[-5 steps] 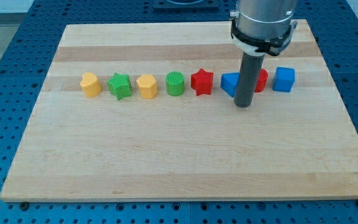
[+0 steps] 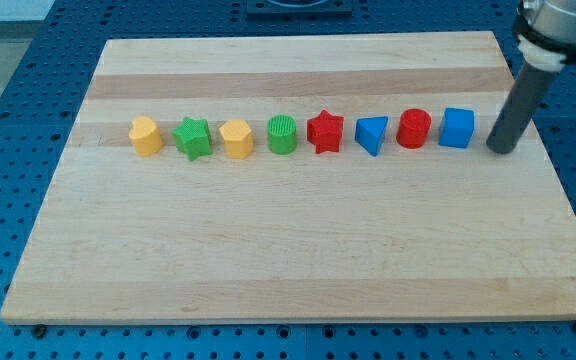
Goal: Move the blue cube to the red circle
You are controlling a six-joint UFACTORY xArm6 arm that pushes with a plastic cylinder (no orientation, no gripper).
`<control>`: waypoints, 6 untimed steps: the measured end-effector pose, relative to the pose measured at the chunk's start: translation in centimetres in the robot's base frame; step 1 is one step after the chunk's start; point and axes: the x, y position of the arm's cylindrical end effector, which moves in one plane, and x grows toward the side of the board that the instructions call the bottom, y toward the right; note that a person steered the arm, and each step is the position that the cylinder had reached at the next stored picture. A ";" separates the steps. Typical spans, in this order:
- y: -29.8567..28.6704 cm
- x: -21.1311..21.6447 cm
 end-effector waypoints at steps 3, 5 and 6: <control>-3.9 -2.0; -6.2 1.7; -7.8 -0.7</control>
